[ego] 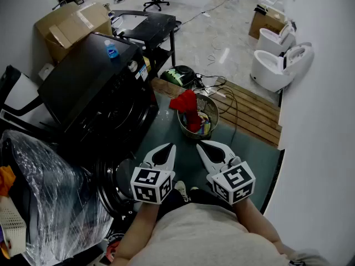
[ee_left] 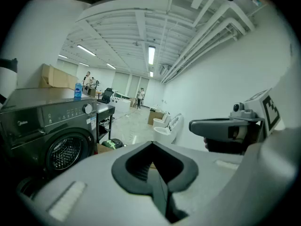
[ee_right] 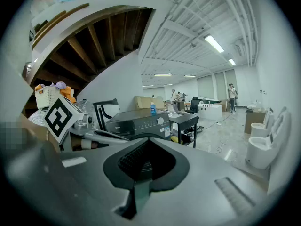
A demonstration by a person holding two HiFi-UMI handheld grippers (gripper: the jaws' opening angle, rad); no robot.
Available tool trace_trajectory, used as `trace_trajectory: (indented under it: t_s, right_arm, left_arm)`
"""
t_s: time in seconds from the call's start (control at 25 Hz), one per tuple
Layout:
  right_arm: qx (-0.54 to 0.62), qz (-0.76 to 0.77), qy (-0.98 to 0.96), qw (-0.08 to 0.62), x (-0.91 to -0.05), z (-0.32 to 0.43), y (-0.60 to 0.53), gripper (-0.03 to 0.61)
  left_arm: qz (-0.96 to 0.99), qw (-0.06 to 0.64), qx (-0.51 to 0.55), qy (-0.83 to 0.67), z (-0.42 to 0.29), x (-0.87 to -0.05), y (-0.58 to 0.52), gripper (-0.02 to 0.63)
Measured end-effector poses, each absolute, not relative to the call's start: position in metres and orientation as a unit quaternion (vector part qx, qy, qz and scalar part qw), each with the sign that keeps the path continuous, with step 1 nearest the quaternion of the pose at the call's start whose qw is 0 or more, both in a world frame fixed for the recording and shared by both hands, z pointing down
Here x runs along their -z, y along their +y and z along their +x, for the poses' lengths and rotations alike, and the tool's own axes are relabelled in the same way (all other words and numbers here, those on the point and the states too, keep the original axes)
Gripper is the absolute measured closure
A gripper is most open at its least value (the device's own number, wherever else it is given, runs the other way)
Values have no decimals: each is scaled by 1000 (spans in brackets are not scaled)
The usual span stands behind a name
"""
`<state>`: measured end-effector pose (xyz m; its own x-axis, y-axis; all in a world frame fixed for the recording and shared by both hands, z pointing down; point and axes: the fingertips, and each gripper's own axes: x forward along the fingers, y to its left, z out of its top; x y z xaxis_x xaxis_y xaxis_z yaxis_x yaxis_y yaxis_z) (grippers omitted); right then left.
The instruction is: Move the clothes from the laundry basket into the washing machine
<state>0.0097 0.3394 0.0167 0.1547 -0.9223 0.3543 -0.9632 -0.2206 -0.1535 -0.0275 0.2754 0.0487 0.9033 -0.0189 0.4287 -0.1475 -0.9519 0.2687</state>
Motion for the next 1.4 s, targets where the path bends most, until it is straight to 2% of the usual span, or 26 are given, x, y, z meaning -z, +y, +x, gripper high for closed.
trace_trajectory:
  t_s: [0.32,0.52,0.64,0.88,1.08,1.4]
  right_arm:
    - [-191,764,-614,43,-17,19,326,558]
    - [-195,772,-605,-20,-12,24,317,557]
    - [-191,790,-583,-14,-17,30,318,555]
    - [-198,799,-567,6,-30,45,316,555]
    - [-190,793,-578,24,-38,76,296,556]
    - [-222,767,-601,35,-59,171,251,555]
  left_arm:
    - [966,145,-214,-30,-16,-49,263,614]
    - [962,182,-202,-14,-17,-49,250,614]
    - [955,208,-210,3,-16,-56,246,614]
    - [953,189,-237,12,-4,-72,238,614]
    - [953,163,-254,4,27,-83,220,614]
    - [947,173,-272,-6,121,-101,182,614]
